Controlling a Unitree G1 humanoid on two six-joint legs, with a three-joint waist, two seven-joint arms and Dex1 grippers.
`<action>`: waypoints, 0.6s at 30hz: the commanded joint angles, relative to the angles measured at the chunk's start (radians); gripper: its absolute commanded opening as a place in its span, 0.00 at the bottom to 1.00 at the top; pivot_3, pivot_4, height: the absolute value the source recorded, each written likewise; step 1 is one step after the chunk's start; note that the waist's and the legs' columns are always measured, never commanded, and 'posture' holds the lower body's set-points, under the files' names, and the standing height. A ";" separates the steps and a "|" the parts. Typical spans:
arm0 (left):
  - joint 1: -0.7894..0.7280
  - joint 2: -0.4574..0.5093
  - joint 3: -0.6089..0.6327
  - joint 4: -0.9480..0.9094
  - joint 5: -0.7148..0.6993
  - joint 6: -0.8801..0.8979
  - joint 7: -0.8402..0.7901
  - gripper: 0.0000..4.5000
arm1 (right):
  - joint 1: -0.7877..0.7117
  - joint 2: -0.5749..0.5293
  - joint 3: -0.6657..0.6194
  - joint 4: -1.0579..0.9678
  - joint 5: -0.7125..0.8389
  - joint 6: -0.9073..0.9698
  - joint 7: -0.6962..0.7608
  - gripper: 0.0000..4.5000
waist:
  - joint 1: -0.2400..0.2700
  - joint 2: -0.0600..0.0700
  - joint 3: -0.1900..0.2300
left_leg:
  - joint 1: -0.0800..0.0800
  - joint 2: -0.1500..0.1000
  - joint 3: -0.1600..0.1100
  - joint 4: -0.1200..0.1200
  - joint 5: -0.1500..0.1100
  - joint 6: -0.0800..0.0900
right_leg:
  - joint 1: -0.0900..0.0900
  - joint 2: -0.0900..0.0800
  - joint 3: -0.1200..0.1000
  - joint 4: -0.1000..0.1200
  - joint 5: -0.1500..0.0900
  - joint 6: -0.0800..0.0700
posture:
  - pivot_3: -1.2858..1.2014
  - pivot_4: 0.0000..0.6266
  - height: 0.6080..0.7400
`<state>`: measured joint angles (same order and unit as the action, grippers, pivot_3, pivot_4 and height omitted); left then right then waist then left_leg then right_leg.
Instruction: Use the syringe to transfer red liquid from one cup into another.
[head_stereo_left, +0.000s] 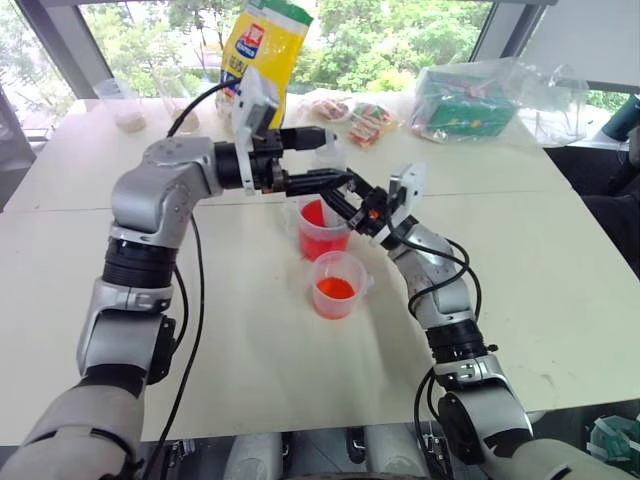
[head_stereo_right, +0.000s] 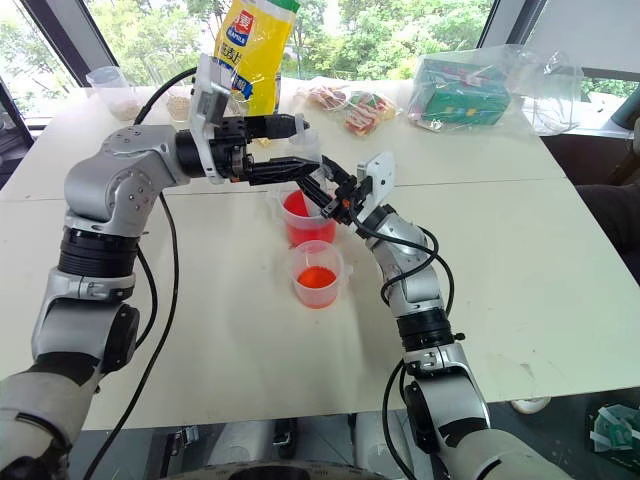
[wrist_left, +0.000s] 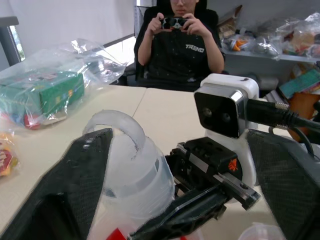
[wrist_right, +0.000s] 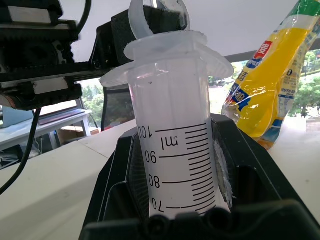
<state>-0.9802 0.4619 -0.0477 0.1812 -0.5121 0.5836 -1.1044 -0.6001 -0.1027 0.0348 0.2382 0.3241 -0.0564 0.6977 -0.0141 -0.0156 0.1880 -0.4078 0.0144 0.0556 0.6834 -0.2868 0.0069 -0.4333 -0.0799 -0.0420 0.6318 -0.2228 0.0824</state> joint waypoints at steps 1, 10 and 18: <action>-0.031 -0.015 0.012 0.000 0.000 -0.018 0.005 0.51 | -0.016 -0.001 0.002 -0.035 -0.001 -0.011 0.003 0.30 | 0.000 0.000 0.000 | 0.000 0.000 0.000 0.000 0.000 0.000 | 0.000 0.000 0.000 0.000 0.000 0.000 | 0.52 0.24 1.00; -0.043 -0.038 0.026 0.015 0.020 -0.048 0.022 0.02 | -0.007 0.000 0.007 -0.037 -0.003 0.003 0.009 0.30 | 0.000 0.000 0.000 | 0.000 0.000 0.000 0.000 0.000 0.000 | 0.000 0.000 0.000 0.000 0.000 0.000 | 0.52 0.24 1.00; -0.083 -0.036 0.061 0.023 0.010 -0.060 0.036 0.02 | 0.007 -0.005 0.013 -0.030 0.008 0.030 0.033 0.30 | 0.000 0.000 0.000 | 0.000 0.000 0.000 0.000 0.000 0.000 | 0.000 0.000 0.000 0.000 0.000 0.000 | 0.52 0.24 1.00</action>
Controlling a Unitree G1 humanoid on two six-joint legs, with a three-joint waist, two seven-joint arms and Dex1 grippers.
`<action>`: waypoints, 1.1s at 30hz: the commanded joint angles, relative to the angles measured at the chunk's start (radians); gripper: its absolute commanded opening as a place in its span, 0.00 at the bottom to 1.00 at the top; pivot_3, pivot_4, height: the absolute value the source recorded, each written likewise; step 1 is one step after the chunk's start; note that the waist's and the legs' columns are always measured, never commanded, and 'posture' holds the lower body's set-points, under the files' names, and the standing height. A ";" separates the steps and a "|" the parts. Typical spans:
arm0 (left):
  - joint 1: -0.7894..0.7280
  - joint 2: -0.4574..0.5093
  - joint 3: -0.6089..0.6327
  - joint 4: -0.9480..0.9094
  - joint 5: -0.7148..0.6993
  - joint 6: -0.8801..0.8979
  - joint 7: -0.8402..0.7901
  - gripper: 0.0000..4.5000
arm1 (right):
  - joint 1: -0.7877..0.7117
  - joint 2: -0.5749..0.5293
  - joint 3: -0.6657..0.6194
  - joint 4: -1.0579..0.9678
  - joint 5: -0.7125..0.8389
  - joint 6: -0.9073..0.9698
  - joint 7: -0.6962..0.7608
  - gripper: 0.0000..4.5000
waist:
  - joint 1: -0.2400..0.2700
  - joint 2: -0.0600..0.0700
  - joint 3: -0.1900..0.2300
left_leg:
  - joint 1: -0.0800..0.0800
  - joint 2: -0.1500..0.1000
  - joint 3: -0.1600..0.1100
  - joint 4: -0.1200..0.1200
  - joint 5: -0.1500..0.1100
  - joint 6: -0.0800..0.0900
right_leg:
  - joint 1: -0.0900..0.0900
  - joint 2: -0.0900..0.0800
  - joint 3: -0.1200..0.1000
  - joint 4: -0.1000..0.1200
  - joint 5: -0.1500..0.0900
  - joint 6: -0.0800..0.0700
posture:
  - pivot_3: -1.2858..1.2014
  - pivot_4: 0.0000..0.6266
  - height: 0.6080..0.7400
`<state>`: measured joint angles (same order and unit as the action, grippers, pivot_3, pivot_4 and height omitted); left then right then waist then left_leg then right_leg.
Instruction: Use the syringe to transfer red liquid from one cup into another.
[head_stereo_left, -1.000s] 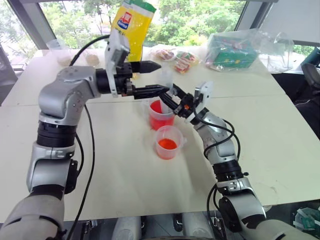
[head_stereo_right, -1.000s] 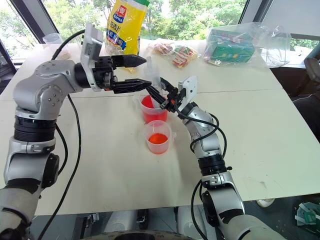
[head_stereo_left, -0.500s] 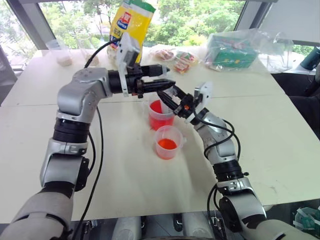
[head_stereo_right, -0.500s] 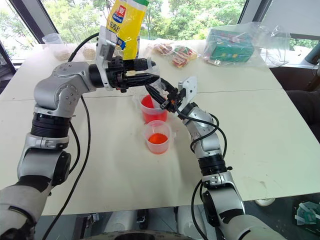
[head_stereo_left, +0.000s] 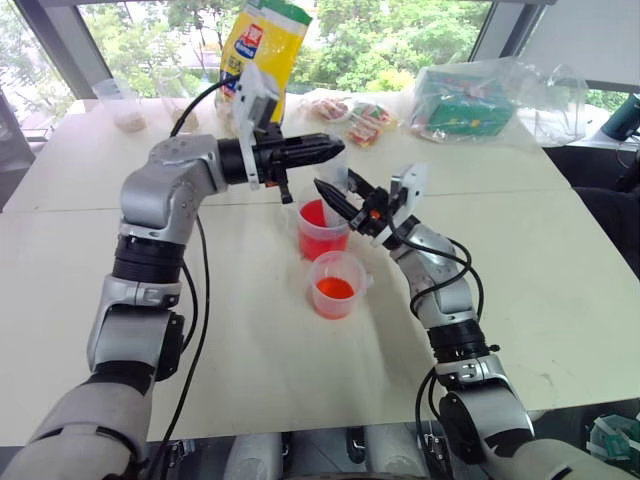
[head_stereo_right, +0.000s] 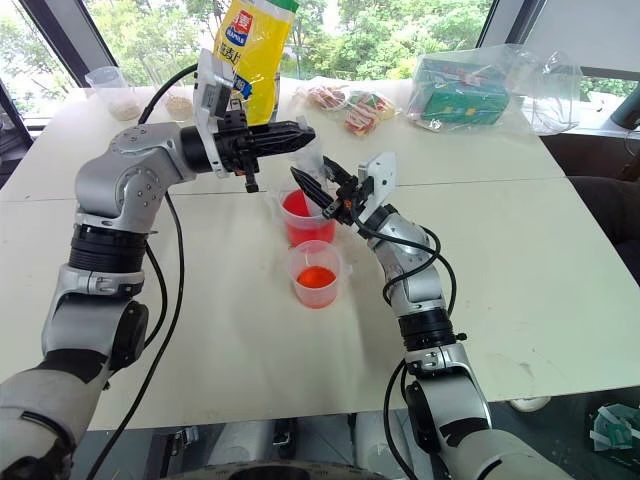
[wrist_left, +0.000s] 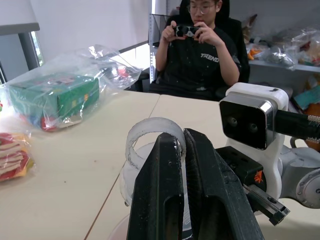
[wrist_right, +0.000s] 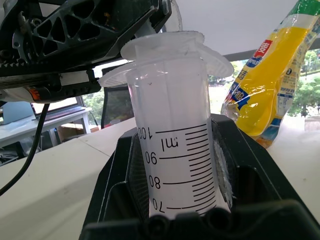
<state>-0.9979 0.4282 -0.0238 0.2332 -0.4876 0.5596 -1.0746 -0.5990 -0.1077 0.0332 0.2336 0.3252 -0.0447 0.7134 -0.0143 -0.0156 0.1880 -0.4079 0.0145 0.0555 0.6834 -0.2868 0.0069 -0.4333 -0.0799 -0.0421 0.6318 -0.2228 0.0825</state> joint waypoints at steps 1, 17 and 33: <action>-0.070 -0.002 0.041 -0.027 -0.016 -0.037 0.009 0.02 | 0.006 -0.001 0.016 -0.024 0.007 0.021 0.018 0.30 | 0.000 0.000 0.000 | 0.000 0.000 0.000 0.000 0.000 0.000 | 0.000 0.000 0.000 0.000 0.000 0.000 | 0.52 0.24 1.00; -0.122 0.013 0.071 0.001 -0.012 -0.065 0.031 0.02 | 0.025 0.002 0.033 -0.025 0.010 0.038 0.031 0.30 | 0.000 0.000 0.000 | 0.000 0.000 0.000 0.000 0.000 0.000 | 0.000 0.000 0.000 0.000 0.000 0.000 | 0.52 0.24 1.00; -0.153 0.019 0.084 0.046 -0.006 -0.094 0.041 0.02 | 0.034 0.004 0.037 -0.037 0.009 0.052 0.034 0.30 | 0.000 0.000 0.000 | 0.000 0.000 0.000 0.000 0.000 0.000 | 0.000 0.000 0.000 0.000 0.000 0.000 | 0.52 0.24 1.00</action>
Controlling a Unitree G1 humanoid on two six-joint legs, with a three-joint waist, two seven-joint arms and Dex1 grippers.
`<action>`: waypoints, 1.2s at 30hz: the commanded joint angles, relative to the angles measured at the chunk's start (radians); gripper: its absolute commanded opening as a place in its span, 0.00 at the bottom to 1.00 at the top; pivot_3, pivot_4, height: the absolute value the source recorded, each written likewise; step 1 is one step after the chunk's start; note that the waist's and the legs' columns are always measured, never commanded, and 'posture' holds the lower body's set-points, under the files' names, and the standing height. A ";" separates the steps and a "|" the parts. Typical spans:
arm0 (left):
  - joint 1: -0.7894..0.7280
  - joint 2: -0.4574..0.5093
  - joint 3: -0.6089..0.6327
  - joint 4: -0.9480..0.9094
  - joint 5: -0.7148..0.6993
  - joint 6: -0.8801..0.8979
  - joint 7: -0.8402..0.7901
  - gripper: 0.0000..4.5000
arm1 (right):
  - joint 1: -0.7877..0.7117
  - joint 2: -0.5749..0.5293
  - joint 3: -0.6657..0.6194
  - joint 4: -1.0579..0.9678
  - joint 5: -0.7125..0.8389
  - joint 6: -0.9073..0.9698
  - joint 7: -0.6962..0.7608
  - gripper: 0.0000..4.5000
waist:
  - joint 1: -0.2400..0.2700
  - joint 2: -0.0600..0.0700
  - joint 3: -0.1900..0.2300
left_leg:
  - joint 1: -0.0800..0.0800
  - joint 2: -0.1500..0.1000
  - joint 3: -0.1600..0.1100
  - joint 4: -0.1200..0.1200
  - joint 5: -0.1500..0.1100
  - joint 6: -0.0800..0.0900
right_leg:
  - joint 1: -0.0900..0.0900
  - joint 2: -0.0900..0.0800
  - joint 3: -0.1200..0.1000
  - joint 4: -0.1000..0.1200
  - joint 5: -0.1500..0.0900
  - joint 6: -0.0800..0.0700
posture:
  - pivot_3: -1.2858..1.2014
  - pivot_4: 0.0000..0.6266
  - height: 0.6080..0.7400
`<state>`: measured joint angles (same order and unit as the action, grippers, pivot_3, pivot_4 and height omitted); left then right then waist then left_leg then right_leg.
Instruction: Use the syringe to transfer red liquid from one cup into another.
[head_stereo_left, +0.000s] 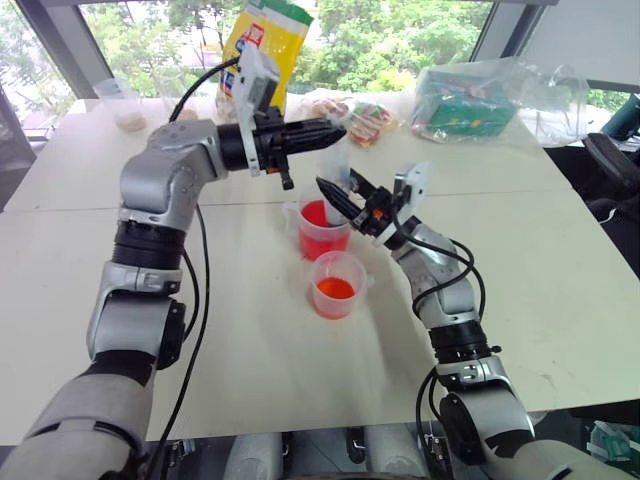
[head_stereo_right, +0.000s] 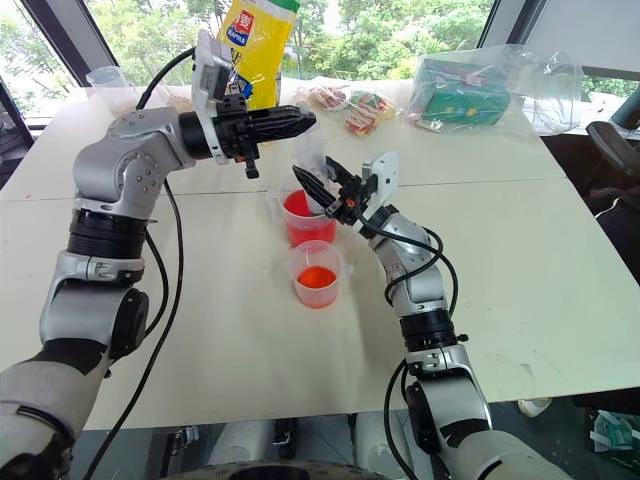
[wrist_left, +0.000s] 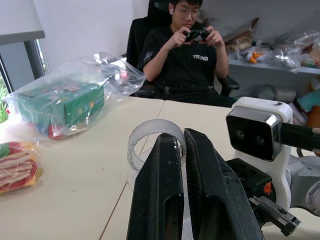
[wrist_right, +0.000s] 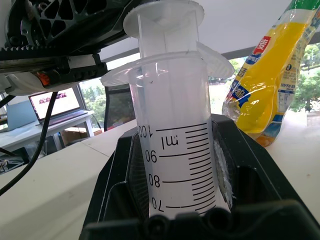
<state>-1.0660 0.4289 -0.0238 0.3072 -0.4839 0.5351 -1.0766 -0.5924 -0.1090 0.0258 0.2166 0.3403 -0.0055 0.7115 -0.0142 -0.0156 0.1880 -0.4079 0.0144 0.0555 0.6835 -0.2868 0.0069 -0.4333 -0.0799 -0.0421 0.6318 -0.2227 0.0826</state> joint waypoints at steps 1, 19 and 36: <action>-0.085 0.018 0.086 -0.028 -0.010 -0.070 0.044 0.02 | 0.027 0.005 0.044 -0.019 -0.006 0.013 0.036 0.30 | 0.000 0.000 0.000 | 0.000 0.000 0.000 0.000 0.000 0.000 | 0.000 0.000 0.000 0.000 0.000 0.000 | 0.52 0.24 1.00; -0.024 0.016 0.076 -0.098 -0.038 -0.009 0.041 0.16 | -0.025 0.011 0.027 -0.067 0.012 0.028 0.017 0.30 | 0.000 0.000 0.000 | 0.000 0.000 0.000 0.000 0.000 0.000 | 0.000 0.000 0.000 0.000 0.000 0.000 | 0.52 0.24 1.00; 0.128 0.148 0.149 -0.280 -0.146 0.129 0.038 0.99 | -0.084 0.022 -0.032 -0.145 0.103 0.132 -0.038 0.30 | -0.001 0.000 0.000 | 0.000 0.000 0.000 0.000 0.000 0.000 | 0.000 0.000 0.000 0.000 0.000 0.000 | 0.52 0.24 1.00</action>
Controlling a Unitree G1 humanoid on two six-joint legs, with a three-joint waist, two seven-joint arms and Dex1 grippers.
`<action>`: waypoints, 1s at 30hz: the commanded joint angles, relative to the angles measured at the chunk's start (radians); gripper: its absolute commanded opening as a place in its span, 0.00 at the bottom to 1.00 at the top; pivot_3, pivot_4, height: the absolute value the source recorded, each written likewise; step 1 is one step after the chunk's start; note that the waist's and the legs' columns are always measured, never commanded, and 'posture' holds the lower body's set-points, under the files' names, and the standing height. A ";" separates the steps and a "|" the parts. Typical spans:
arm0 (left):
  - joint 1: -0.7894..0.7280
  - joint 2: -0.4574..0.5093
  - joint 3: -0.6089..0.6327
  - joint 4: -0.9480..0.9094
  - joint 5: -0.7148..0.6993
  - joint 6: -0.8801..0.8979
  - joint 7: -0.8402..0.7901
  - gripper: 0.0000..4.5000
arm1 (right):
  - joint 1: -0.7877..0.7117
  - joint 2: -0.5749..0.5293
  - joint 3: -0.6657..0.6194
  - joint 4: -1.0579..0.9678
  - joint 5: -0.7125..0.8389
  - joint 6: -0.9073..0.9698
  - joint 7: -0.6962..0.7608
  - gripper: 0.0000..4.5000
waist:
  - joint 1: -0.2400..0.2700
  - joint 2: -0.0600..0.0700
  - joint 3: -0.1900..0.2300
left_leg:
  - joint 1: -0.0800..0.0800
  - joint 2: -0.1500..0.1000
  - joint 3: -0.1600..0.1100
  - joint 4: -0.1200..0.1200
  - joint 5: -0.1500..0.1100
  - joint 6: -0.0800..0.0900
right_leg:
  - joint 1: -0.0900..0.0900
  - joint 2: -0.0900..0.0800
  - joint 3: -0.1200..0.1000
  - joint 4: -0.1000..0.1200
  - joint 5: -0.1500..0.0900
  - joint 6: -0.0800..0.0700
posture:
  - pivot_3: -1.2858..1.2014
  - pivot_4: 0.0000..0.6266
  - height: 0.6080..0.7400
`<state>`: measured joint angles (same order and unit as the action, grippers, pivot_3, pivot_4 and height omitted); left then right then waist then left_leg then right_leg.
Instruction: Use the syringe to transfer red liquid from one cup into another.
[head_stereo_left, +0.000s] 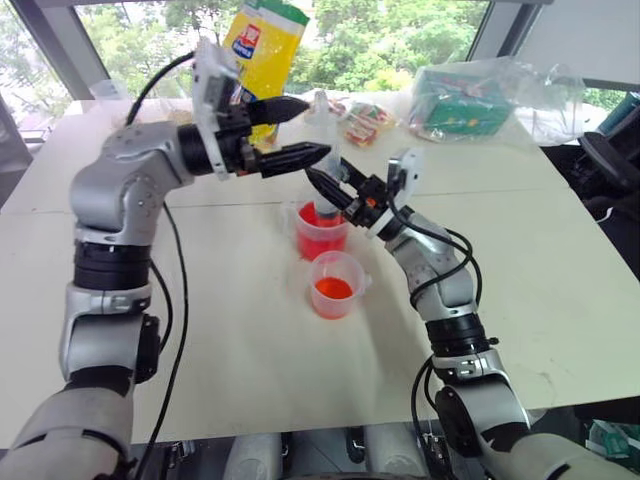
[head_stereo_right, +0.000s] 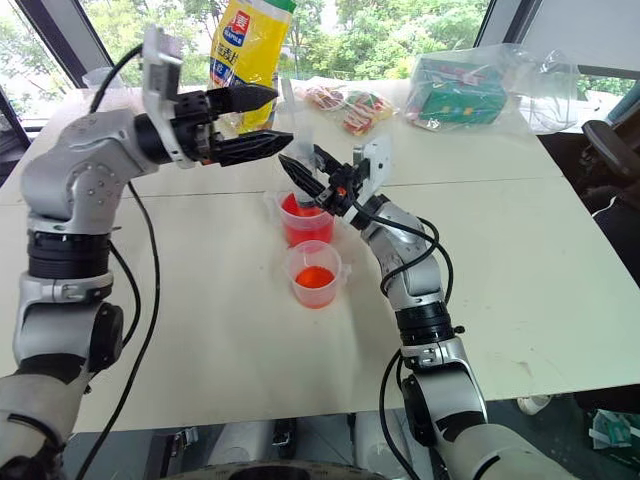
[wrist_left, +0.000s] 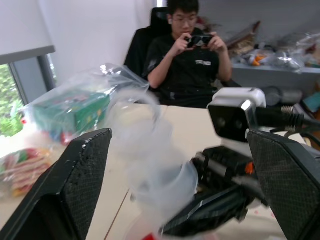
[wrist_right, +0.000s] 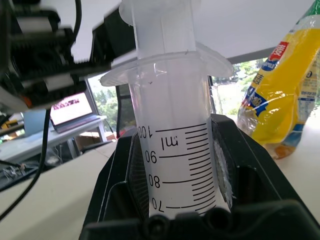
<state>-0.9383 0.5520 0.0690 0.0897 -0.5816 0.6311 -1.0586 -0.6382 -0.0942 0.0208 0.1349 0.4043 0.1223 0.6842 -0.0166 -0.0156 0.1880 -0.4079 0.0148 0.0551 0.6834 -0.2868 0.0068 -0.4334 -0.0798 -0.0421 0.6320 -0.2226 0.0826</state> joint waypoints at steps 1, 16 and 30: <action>0.005 0.033 0.068 -0.071 -0.060 0.044 0.026 0.99 | -0.043 0.006 -0.032 -0.070 0.046 0.010 -0.014 0.30 | 0.003 0.000 0.000 | 0.000 0.000 0.000 0.000 0.000 0.000 | 0.000 0.000 0.000 0.000 0.000 0.000 | 0.52 0.24 1.00; -0.007 0.054 0.089 -0.051 -0.078 0.048 0.060 0.99 | 0.089 -0.193 -0.136 -0.518 0.546 0.507 -0.017 0.30 | 0.005 0.000 0.000 | 0.000 0.000 0.000 0.000 0.000 0.000 | 0.001 -0.001 -0.001 -0.001 0.000 0.000 | 0.52 0.24 1.00; -0.002 0.081 0.088 -0.168 -0.217 0.217 0.041 0.99 | 0.238 -0.180 -0.014 -0.491 0.364 0.357 0.037 0.30 | 0.004 0.000 0.000 | 0.000 0.000 0.000 0.000 0.000 0.000 | 0.001 0.000 0.000 -0.001 0.000 0.000 | 0.52 0.24 1.00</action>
<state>-0.9274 0.6177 0.1345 -0.0431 -0.7715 0.8368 -1.0097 -0.3947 -0.2755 0.0130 -0.3417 0.7746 0.5130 0.7054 -0.0128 -0.0158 0.1880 -0.4078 0.0146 0.0546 0.6835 -0.2869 0.0071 -0.4327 -0.0799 -0.0425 0.6311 -0.2226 0.0827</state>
